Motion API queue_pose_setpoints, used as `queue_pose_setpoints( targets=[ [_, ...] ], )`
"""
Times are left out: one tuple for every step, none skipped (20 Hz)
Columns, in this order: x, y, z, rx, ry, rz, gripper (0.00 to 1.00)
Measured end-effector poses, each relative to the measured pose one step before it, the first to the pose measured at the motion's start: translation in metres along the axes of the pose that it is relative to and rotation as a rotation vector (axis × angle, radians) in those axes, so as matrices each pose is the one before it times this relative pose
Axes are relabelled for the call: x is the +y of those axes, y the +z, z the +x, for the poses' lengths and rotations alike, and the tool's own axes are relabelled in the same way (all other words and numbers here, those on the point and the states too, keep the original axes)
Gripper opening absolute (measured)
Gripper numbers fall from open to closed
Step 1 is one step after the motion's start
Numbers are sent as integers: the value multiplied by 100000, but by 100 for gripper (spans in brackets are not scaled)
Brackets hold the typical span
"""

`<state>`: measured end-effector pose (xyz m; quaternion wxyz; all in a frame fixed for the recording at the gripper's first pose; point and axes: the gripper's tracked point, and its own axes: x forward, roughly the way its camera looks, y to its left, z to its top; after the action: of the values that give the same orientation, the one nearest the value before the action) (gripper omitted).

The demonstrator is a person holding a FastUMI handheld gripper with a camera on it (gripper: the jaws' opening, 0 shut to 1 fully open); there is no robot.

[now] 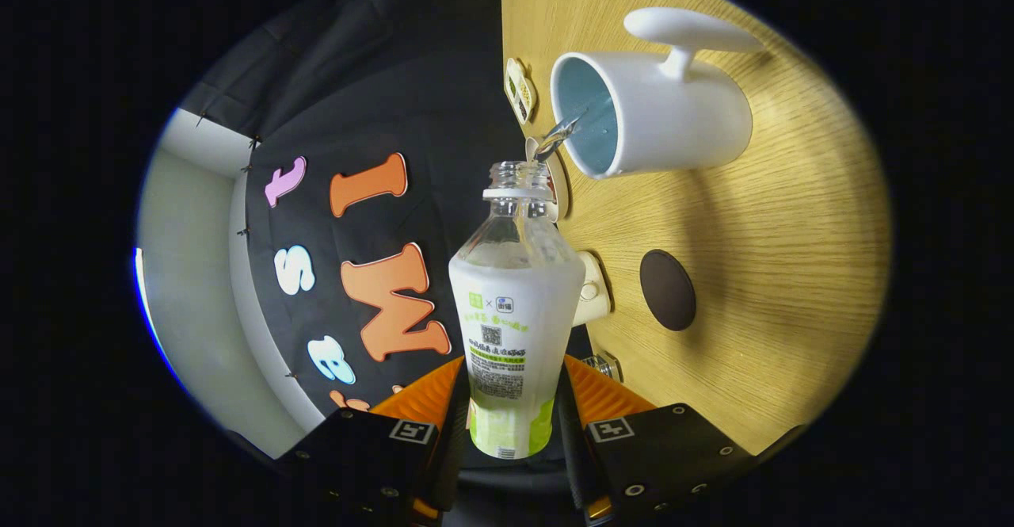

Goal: Take the bottle from table, then pour the juice into the cup, finally place the bottle on the coaster

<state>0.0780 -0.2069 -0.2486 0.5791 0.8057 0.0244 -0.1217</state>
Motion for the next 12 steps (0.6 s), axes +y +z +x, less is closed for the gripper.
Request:
queue_pose_setpoints(
  targets=[
    [213,-15,288,-73,524,421,56],
    [-95,-58,78,61,269,237,56],
    [-43,51,111,182,58,341,56],
    [19,38,-150,14,132,374,56],
    [-160,39,74,37,131,495,56],
    [210,-2,-30,-35,230,781,56],
    [100,81,42,-112,241,1009,56],
    [159,93,-111,-181,542,1008,56],
    [187,14,47,-150,721,1167,56],
    [235,-13,-13,-175,647,975,56],
    [59,-76,107,-128,504,617,56],
    [77,-117,46,111,388,488,56]
  ],
)
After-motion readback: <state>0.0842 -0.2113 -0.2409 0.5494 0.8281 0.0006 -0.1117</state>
